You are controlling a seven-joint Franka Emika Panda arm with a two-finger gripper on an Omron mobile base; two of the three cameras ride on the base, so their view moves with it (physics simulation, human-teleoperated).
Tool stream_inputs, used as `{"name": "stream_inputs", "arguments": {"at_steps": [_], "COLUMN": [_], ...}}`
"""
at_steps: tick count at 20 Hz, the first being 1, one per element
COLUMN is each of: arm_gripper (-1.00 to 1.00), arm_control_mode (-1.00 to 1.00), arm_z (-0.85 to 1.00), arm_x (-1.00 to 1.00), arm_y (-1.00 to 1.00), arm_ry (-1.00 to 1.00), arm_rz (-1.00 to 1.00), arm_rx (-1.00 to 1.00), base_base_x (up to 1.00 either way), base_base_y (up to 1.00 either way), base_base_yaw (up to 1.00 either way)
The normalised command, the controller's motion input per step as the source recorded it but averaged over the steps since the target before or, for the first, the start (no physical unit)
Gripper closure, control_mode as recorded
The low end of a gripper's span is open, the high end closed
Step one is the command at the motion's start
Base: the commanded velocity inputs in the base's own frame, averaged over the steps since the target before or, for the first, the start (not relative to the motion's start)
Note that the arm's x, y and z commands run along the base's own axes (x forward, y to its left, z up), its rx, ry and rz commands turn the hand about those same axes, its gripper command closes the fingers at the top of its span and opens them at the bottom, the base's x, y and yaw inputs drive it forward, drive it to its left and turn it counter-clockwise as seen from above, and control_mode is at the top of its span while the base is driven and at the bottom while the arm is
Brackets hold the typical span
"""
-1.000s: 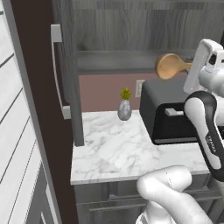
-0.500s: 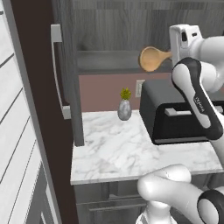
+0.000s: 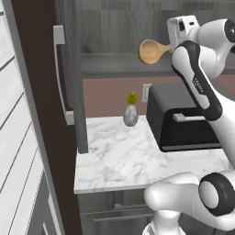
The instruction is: Organize the utensils by type. Pick up the wooden spoons from the counter and place them in the open cabinet. Then pick up the metallic utensils from the counter and place them in the open drawer.
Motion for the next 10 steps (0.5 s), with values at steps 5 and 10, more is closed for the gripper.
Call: {"name": "stream_inputs", "arguments": {"at_steps": [5, 10], "arm_gripper": [1.00, 1.00], "arm_control_mode": [-1.00, -1.00], "arm_z": [-0.21, -0.18], "arm_x": [0.43, 0.50], "arm_y": [0.17, 0.12], "arm_ry": [-0.10, -0.06], "arm_rz": [0.00, 0.00], "arm_rx": [0.00, 0.01], "base_base_x": [0.00, 0.00], "base_base_y": [0.00, 0.00], "base_base_yaw": [0.00, 0.00]}}
